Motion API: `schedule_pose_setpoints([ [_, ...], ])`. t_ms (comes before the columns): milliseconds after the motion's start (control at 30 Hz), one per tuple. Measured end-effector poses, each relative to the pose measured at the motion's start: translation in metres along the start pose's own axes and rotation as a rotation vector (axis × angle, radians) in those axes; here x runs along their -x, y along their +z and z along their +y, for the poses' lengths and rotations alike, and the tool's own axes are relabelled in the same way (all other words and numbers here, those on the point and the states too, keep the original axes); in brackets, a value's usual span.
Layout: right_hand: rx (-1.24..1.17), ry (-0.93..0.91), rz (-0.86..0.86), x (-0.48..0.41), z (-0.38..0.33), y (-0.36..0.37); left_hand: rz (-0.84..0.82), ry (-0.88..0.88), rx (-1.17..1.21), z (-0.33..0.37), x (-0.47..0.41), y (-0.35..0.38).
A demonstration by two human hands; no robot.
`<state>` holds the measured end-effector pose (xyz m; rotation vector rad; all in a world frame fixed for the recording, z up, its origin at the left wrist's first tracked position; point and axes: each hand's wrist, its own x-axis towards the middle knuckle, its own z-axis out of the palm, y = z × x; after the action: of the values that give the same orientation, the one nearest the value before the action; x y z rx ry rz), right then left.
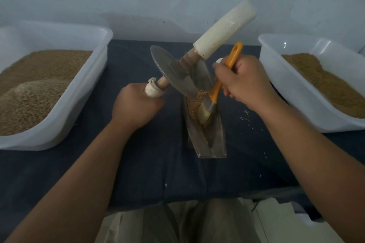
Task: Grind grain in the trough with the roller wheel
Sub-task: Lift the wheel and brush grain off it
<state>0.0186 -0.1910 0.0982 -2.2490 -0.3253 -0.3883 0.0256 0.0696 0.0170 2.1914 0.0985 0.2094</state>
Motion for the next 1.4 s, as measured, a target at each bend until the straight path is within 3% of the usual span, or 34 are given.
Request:
schedule_pose_setpoints([
  [100, -0.146, 0.112, -0.107, -0.001, -0.004, -0.009, -0.005, 0.011, -0.008, 0.001, 0.000, 0.000],
  [167, -0.110, 0.110, -0.211, 0.005, -0.004, -0.005, -0.008, 0.005, -0.009, 0.001, 0.000, 0.000],
  [267, 0.098, -0.034, -0.097, 0.009, -0.002, 0.009, 0.001, 0.003, -0.016, 0.000, -0.001, 0.000],
  [367, 0.031, -0.029, 0.006, 0.005, -0.003, 0.005, 0.011, 0.008, -0.019, 0.000, 0.000, 0.000],
  [433, -0.070, 0.030, -0.035, 0.002, -0.005, -0.005, 0.015, 0.003, -0.020, 0.000, 0.000, 0.000],
  [533, -0.002, 0.042, -0.183, 0.006, -0.005, -0.002, 0.003, 0.005, -0.026, 0.001, 0.000, 0.000],
  [633, 0.109, -0.049, -0.063, 0.009, -0.002, 0.008, -0.007, 0.004, -0.027, 0.001, 0.000, 0.000],
  [733, 0.027, -0.055, 0.038, 0.007, -0.002, 0.000, -0.004, 0.003, -0.031, 0.000, 0.000, 0.001],
  [900, 0.026, -0.035, -0.142, 0.012, -0.002, 0.000, -0.004, 0.015, -0.047, 0.000, 0.000, 0.001],
  [1000, 0.127, -0.093, -0.030, 0.012, 0.001, -0.003, 0.001, 0.018, -0.055, -0.002, 0.000, 0.001],
  [1167, -0.255, 0.031, 0.239, 0.021, 0.011, -0.033, -0.002, 0.007, -0.044, 0.000, 0.000, 0.000],
  [1400, -0.290, 0.105, 0.197, 0.054, 0.033, -0.035, 0.003, -0.007, -0.042, 0.000, 0.001, -0.001],
])
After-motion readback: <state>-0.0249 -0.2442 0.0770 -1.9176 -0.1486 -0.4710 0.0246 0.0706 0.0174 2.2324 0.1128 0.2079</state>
